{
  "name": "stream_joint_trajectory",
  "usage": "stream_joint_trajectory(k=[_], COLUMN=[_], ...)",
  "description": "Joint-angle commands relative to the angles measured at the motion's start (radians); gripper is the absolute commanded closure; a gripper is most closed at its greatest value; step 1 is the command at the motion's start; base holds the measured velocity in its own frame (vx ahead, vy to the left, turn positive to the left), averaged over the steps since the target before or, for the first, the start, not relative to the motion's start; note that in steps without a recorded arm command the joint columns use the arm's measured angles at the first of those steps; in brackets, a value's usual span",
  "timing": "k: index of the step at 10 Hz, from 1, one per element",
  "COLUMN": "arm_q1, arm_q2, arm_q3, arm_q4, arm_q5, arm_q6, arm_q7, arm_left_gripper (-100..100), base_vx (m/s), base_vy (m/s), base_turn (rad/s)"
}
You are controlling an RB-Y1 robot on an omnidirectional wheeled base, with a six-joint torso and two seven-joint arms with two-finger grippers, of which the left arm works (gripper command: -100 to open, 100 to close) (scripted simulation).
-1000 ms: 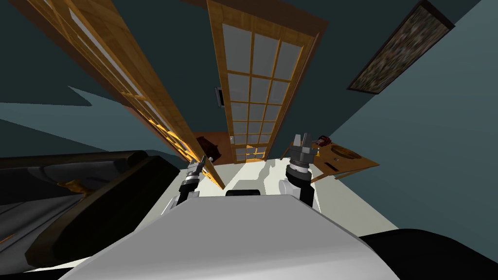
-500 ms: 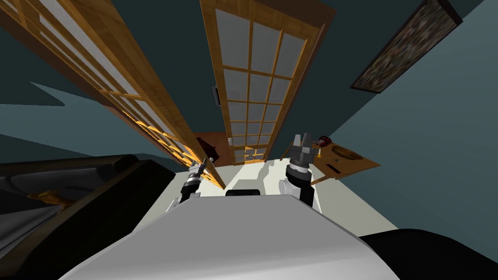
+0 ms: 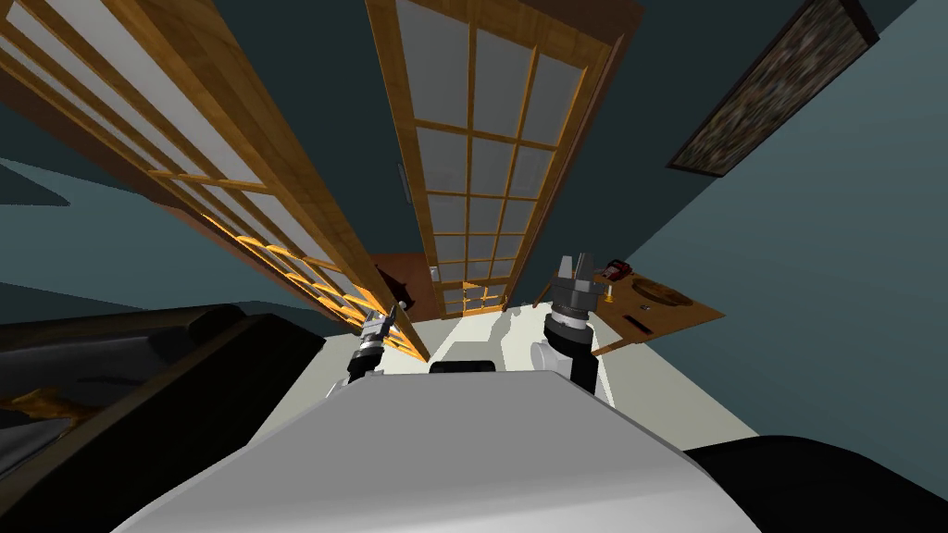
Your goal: Pull the door open
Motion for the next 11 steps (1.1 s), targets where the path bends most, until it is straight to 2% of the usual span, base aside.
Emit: stream_joint_trajectory(k=[1,4,6,11], arm_q1=[-0.011,-0.024,-0.042,-0.074], arm_q2=[-0.008,-0.018,-0.034,-0.068], arm_q3=[0.008,0.019,0.034,0.056], arm_q4=[0.036,0.084,0.143,0.238], arm_q5=[-0.011,-0.025,-0.042,-0.069], arm_q6=[-0.006,-0.018,-0.033,-0.058], arm_q7=[-0.034,-0.076,-0.128,-0.212], arm_left_gripper=[-100,-100,-100,-100], base_vx=[0.144,0.105,0.155,0.158], base_vy=[0.001,0.0,0.005,0.011], base_turn=[-0.039,-0.038,-0.046,-0.044])
